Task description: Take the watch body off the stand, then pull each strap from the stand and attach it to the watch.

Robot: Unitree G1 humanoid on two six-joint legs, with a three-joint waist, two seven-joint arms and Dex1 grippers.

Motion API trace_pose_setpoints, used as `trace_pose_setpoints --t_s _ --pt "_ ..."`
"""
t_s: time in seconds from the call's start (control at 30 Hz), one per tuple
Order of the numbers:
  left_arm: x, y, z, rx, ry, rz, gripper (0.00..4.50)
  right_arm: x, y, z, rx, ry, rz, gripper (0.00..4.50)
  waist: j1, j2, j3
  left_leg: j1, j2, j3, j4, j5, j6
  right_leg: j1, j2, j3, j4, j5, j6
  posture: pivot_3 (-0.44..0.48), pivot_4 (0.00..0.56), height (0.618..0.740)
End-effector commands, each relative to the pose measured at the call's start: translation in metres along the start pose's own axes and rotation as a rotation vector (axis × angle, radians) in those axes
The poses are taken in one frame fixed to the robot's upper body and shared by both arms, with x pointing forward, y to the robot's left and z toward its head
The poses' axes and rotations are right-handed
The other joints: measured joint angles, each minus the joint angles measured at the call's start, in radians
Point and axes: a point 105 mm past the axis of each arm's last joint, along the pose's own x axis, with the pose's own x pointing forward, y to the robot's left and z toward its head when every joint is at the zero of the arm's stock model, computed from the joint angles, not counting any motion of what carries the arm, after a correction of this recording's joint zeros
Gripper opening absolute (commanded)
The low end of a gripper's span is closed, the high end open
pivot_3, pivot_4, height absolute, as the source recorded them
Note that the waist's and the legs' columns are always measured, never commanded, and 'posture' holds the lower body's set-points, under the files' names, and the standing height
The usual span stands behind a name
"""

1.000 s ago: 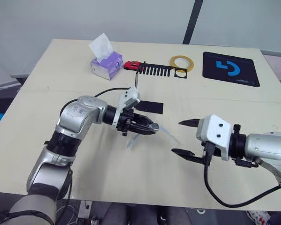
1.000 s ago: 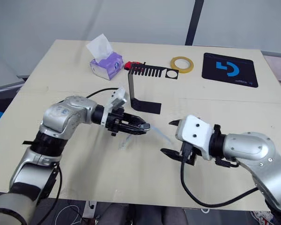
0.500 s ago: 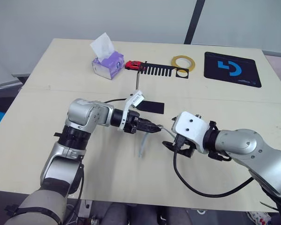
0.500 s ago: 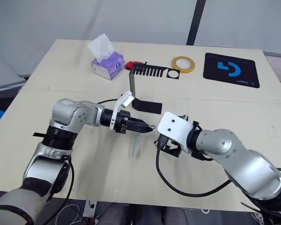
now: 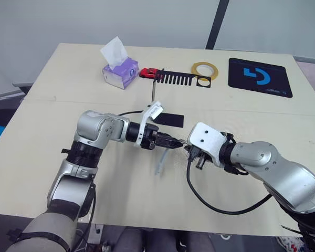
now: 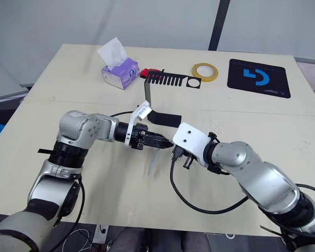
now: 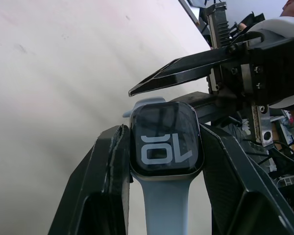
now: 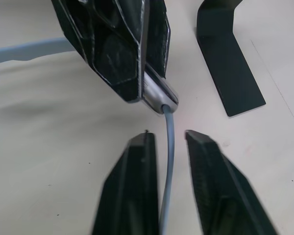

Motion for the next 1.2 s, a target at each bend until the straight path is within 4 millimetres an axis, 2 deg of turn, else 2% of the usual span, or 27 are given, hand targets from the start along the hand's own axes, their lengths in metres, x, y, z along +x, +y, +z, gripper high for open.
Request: trace_pose_setpoints --t_s 0.03,0.37,0.4,0.47,1.2 --pt "-0.0024 -0.0126 0.0145 0.055 -0.031 -0.032 1.67 -0.0014 -0.0020 0.0079 -0.030 -0.034 -0.013 1.27 0.000 0.000 0.000 0.000 0.000 0.000 0.000 0.000 0.000 0.000 0.000 0.000 0.000 0.000 0.000 0.000 0.150 0.738" --pt "-0.0029 -0.0136 0.0144 0.053 -0.036 -0.041 1.67 -0.0005 -0.0031 0.0068 -0.040 -0.041 -0.025 1.27 0.000 0.000 0.000 0.000 0.000 0.000 0.000 0.000 0.000 0.000 0.000 0.000 0.000 0.000 0.000 0.000 0.150 0.738" --pt "-0.0027 -0.0133 0.0140 0.054 -0.035 -0.041 1.67 -0.0007 -0.0030 0.0076 -0.043 -0.045 -0.024 0.74 0.000 0.000 0.000 0.000 0.000 0.000 0.000 0.000 0.000 0.000 0.000 0.000 0.000 0.000 0.000 0.000 0.150 0.738" --pt "-0.0023 -0.0125 0.0136 0.053 -0.035 -0.040 1.67 -0.0011 -0.0033 0.0091 -0.052 -0.052 -0.027 0.08 0.000 0.000 0.000 0.000 0.000 0.000 0.000 0.000 0.000 0.000 0.000 0.000 0.000 0.000 0.000 0.000 0.150 0.738" --pt "-0.0028 -0.0065 0.0114 0.036 -0.044 -0.029 1.67 -0.0082 -0.0083 0.0142 -0.137 -0.075 -0.073 0.08 0.000 0.000 0.000 0.000 0.000 0.000 0.000 0.000 0.000 0.000 0.000 0.000 0.000 0.000 0.000 0.000 0.150 0.738"
